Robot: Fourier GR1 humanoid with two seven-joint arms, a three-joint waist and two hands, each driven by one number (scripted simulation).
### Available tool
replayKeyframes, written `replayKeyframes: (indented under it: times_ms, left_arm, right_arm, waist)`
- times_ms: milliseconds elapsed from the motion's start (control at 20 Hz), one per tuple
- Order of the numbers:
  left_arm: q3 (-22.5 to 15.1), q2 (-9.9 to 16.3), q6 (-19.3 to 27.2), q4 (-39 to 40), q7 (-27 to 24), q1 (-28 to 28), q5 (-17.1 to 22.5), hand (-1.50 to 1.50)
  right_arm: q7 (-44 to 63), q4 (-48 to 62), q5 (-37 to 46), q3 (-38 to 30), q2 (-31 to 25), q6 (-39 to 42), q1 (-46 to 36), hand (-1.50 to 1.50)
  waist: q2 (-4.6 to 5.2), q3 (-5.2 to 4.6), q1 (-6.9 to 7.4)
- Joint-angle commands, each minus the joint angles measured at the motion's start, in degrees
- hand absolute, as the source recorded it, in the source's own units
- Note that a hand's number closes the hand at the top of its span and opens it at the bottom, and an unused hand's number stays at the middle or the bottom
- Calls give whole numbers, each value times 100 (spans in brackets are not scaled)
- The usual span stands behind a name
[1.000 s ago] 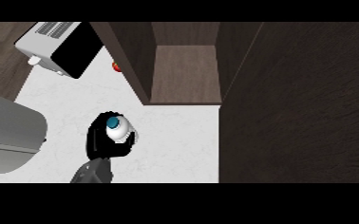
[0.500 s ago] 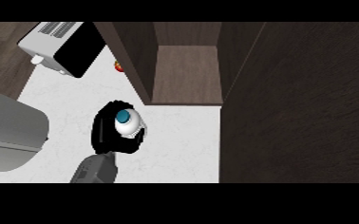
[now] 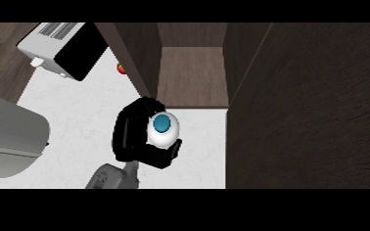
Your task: Pick up the bottled water, place it into the cabinet and close the cabinet
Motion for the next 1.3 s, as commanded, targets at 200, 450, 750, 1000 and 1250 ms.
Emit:
replayKeyframes:
  times_ms: [200, 450, 750, 1000, 1250]
  left_arm:
    - [-1327, -1, 2237, -1528, 1645, -778, -308, 150]
    - [-1636, -1, 3555, -870, 1671, -1999, -181, 150]
    - [-1283, -1, 4002, -32, 1952, -3112, -14, 150]
    - [-1104, -1, 3769, 643, 1543, -3115, 60, 150]
    - [-853, -1, 3603, 1342, 1690, -3627, -12, 150]
  right_arm:
    - [251, -296, -346, -147, -95, 25, -208, -150]
    - [376, -336, -396, -107, -24, -95, -373, -150]
    - [169, -459, -464, -310, -44, 183, -93, -150]
    - [431, -598, -438, -142, 164, 14, -117, -150]
    - [533, -628, -588, -364, 77, 19, -229, -150]
  waist:
    - [5, 3, -59]
    - [36, 0, -149]
    - [39, -1, -208]
    - [50, -5, -169]
    - [51, -5, -141]
